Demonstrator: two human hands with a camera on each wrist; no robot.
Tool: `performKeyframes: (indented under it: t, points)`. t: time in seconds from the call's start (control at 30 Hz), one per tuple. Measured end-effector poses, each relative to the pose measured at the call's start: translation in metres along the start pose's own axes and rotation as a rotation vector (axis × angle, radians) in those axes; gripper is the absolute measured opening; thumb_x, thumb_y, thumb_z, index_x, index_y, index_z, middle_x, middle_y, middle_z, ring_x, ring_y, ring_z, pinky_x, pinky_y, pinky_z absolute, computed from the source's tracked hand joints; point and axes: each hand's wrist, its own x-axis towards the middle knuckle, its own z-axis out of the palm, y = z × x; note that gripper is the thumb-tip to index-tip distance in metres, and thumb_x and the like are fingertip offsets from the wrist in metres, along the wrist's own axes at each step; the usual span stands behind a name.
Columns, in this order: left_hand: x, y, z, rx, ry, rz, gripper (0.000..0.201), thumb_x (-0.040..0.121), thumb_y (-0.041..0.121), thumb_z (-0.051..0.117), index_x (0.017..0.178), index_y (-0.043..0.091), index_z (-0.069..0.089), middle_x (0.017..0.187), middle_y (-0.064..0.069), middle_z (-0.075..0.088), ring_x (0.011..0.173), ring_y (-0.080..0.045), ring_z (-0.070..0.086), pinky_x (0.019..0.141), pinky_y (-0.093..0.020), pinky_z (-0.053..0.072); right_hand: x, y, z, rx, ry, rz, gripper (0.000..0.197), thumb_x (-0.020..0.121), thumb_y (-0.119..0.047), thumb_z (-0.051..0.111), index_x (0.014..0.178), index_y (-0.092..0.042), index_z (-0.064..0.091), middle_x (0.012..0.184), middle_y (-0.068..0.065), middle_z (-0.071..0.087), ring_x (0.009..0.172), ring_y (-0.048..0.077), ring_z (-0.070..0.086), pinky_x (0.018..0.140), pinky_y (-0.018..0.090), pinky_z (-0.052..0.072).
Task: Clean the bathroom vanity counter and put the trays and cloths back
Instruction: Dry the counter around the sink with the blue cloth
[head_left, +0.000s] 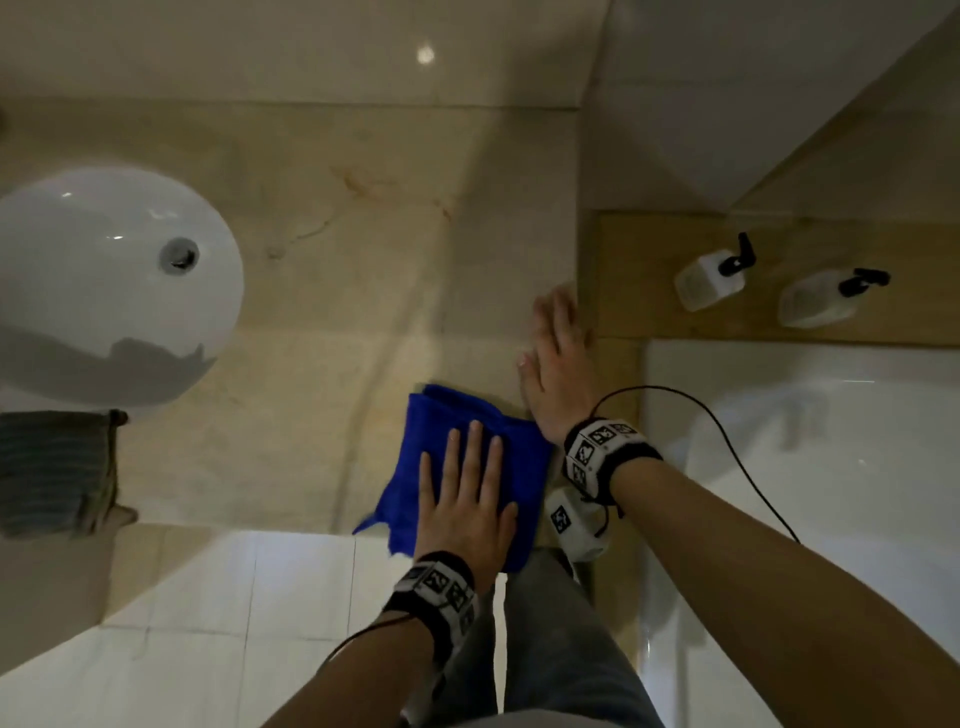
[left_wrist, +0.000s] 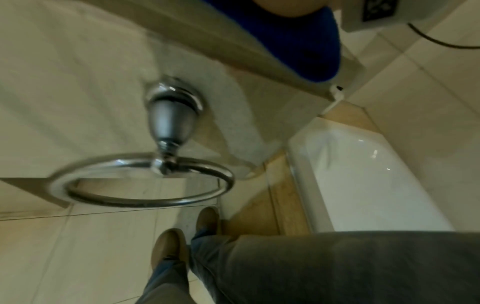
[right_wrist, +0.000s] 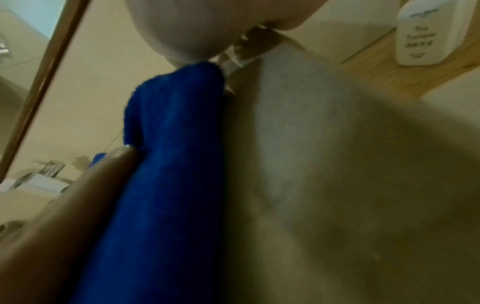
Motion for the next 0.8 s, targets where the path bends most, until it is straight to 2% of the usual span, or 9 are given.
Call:
performKeyframes:
  t: [0.13, 0.2, 0.23, 0.3, 0.37, 0.5, 0.57, 0.7, 0.8]
  points:
    - [-0.001, 0.027, 0.004, -0.065, -0.037, -0.032, 0.074, 0.090, 0.051, 0.030, 0.152, 0.015, 0.011, 0.160, -0.011, 0.004, 0.147, -0.030, 0.003, 0.115, -0.058, 0.009, -0.037, 0.007, 0.005, 0.225, 0.069, 0.187, 0.066, 0.098, -0.041, 0.027, 0.153, -0.022, -0.004, 0.160, 0.007, 0.010, 0.142, 0.028, 0.024, 0.115, 0.045, 0.025]
    - [0.002, 0.039, 0.003, -0.089, -0.047, -0.066, 0.074, 0.089, 0.050, 0.029, 0.151, 0.013, 0.012, 0.160, -0.013, 0.005, 0.147, -0.032, 0.003, 0.115, -0.059, 0.007, -0.061, 0.007, 0.012, 0.400, 0.028, 0.301, 0.063, 0.102, -0.034, 0.033, 0.153, -0.018, 0.001, 0.160, 0.006, 0.011, 0.144, 0.023, 0.020, 0.118, 0.035, 0.017]
    - [0.004, 0.045, 0.002, -0.102, -0.054, -0.071, 0.074, 0.089, 0.050, 0.029, 0.150, 0.011, 0.013, 0.160, -0.014, 0.005, 0.147, -0.033, 0.002, 0.114, -0.060, 0.006, -0.072, 0.005, 0.012, 0.508, -0.024, 0.382, 0.061, 0.102, -0.040, 0.033, 0.153, -0.018, 0.009, 0.159, 0.005, 0.016, 0.145, 0.020, 0.020, 0.119, 0.033, 0.015]
    - [0.006, 0.051, 0.003, -0.119, -0.057, -0.065, 0.075, 0.087, 0.049, 0.027, 0.150, 0.010, 0.012, 0.160, -0.014, 0.001, 0.147, -0.033, -0.001, 0.114, -0.060, 0.004, -0.085, 0.007, 0.016, 0.614, -0.086, 0.530, 0.066, 0.095, -0.062, 0.026, 0.144, -0.019, 0.038, 0.146, 0.005, 0.042, 0.131, 0.021, 0.042, 0.112, 0.036, 0.030]
    - [0.006, 0.048, 0.006, -0.108, -0.047, -0.032, 0.075, 0.088, 0.050, 0.025, 0.151, 0.011, 0.008, 0.160, -0.013, -0.003, 0.147, -0.032, -0.005, 0.115, -0.059, 0.001, -0.091, 0.009, 0.020, 0.603, -0.087, 0.597, 0.056, 0.100, -0.054, 0.025, 0.127, -0.015, 0.055, 0.126, 0.004, 0.058, 0.107, 0.016, 0.054, 0.094, 0.029, 0.040]
    - [0.001, 0.010, 0.003, -0.085, -0.013, 0.090, 0.074, 0.093, 0.052, 0.033, 0.154, 0.021, 0.007, 0.161, -0.004, -0.008, 0.148, -0.025, -0.006, 0.116, -0.053, 0.000, -0.090, -0.004, 0.027, 0.841, 0.032, 0.751, 0.044, 0.104, -0.038, 0.025, 0.111, -0.013, 0.061, 0.122, 0.014, 0.060, 0.104, 0.025, 0.057, 0.097, 0.038, 0.044]
    - [-0.005, -0.024, -0.004, -0.076, 0.001, 0.076, 0.072, 0.094, 0.053, 0.029, 0.154, 0.025, 0.001, 0.160, 0.001, -0.010, 0.147, -0.022, -0.009, 0.117, -0.051, -0.003, -0.089, -0.013, 0.028, 0.949, 0.125, 0.852, 0.044, 0.104, -0.038, 0.028, 0.127, -0.011, 0.053, 0.131, 0.009, 0.054, 0.115, 0.025, 0.052, 0.103, 0.037, 0.039]
    - [-0.013, -0.124, -0.016, 0.014, 0.038, -0.044, 0.069, 0.091, 0.054, 0.017, 0.151, 0.030, -0.008, 0.159, 0.003, -0.012, 0.147, -0.020, -0.008, 0.117, -0.048, -0.005, -0.096, -0.018, 0.030, 0.833, 0.178, 0.920, 0.055, 0.102, -0.046, 0.029, 0.143, -0.010, 0.039, 0.147, 0.010, 0.040, 0.134, 0.027, 0.038, 0.113, 0.036, 0.026]
    - [-0.027, -0.204, -0.028, 0.040, 0.088, -0.239, 0.068, 0.093, 0.051, 0.020, 0.151, 0.031, -0.008, 0.159, 0.005, -0.014, 0.147, -0.018, -0.008, 0.118, -0.047, 0.000, -0.105, -0.021, 0.032, 0.764, 0.157, 0.929, 0.059, 0.101, -0.051, 0.026, 0.147, -0.014, 0.033, 0.151, 0.008, 0.035, 0.136, 0.026, 0.034, 0.111, 0.032, 0.023]
